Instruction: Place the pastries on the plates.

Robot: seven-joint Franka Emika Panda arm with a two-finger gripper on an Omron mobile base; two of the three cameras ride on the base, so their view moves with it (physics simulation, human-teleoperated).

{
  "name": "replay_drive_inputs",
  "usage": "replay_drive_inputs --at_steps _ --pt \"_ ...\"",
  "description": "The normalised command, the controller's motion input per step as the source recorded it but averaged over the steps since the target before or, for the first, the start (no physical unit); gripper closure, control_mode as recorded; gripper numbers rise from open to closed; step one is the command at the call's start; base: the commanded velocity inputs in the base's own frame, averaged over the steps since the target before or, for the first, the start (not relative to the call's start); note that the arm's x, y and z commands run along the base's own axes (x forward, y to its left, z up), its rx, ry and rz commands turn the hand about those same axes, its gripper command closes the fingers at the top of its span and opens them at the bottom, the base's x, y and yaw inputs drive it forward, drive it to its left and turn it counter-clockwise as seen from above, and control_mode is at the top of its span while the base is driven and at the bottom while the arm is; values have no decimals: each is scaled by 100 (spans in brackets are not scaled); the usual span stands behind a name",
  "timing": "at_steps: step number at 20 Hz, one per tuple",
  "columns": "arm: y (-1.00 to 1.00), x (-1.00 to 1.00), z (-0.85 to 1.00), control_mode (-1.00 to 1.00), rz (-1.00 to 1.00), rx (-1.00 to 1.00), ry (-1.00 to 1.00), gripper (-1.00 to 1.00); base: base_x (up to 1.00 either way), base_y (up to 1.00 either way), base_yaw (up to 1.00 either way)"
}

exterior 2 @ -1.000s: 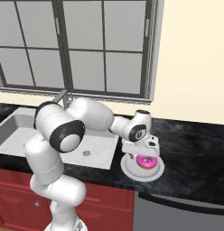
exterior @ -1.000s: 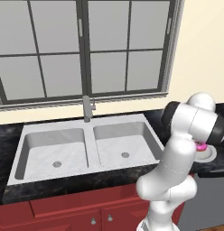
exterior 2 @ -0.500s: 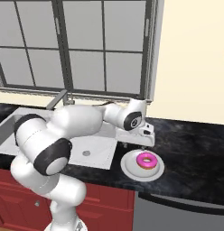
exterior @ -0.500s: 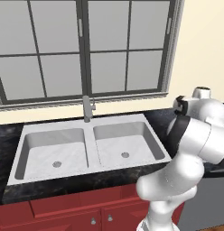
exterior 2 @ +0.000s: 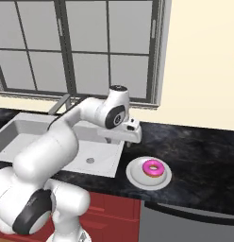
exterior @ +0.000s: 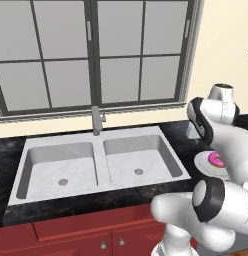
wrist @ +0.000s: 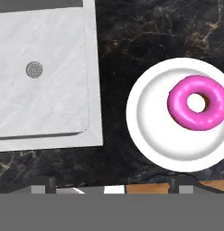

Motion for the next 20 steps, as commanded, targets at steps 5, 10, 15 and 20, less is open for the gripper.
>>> replay_drive_inputs --at_steps 5,10,15,20 --pt "72 -49 30 -100 0 -2 -24 -100 0 0 0" --pt "71 -32 6 -100 0 -3 -10 -100 0 0 0" --pt "57 -27 0 -100 0 -3 0 -100 0 0 0" --pt "23 -3 1 100 0 0 1 -100 -7 3 0"
